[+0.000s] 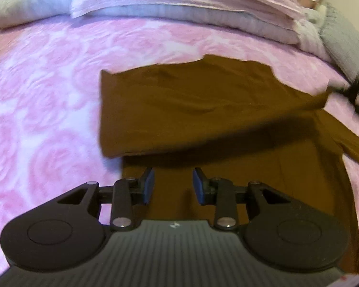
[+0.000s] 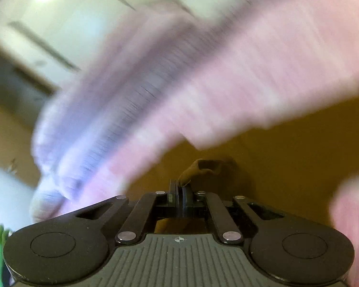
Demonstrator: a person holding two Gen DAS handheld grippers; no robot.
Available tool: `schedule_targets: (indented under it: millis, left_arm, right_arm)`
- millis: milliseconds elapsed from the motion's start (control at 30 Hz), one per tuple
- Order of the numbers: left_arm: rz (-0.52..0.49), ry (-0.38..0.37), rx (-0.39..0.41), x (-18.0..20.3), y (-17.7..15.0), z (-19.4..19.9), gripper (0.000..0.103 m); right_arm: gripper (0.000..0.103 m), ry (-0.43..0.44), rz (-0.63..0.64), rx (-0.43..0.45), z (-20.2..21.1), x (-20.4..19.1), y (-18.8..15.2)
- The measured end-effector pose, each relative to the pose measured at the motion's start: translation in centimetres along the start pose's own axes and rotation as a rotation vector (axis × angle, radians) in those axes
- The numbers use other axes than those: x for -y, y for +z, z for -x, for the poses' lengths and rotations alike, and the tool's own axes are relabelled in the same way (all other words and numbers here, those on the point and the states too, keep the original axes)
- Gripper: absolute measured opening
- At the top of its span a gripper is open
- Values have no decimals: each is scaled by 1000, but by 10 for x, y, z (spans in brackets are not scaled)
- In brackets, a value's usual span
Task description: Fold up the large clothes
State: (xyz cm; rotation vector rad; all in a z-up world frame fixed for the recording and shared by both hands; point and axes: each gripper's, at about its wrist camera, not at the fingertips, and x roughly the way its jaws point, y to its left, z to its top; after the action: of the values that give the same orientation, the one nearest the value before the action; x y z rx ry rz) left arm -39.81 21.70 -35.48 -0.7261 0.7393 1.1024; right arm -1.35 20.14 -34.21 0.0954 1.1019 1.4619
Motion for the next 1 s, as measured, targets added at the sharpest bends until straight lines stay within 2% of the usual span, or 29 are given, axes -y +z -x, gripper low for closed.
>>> schedule_targets:
  millis: [67,133,267,333,400,533,633,733,767,867,933,1000]
  left_arm:
    - [-26,-28,13,9,7,-8,30]
    - [-47,-31,27,13,11,-18,30]
    - [-39,4,18,8,18,-37,30]
    - [-33,37,14,1,21,-42,30]
    - [-13,65,11,-9,21,-43,29]
    - [66,86,1,-33,20,-40,13]
    - [92,120,-15,-44,19,-41,10]
    - [96,113,-17,-48,20,-39,10]
    - [83,117,-18,-46,20,-38,11]
    - [56,140,-14,-41,23,-28,11]
    - [59,151,-3,-41,28,-14,12]
    - [40,147,44,-36,35,2,15]
  right_arm:
    - [0,24,66,111,24,-14,15]
    - [0,-39,88,160,37,-7,22]
    - [0,-252,9,13,13,58,13]
    - [0,-324,-58,-71,-3,84,4]
    - [0,-337,-83,-84,-7,97,-3]
    - [0,-326,-90,-67,-8,89,-1]
    - [0,-322,-78,-93,-5,89,3]
    - [0,-248,-53,-41,16,76,7]
    - [0,-274,-32,-52,18,74,7]
    - [3,-453,-20,-183,9,85,4]
    - [8,-434,-44,-149,19,88,6]
    - [10,-429,-21,-90,32,81,10]
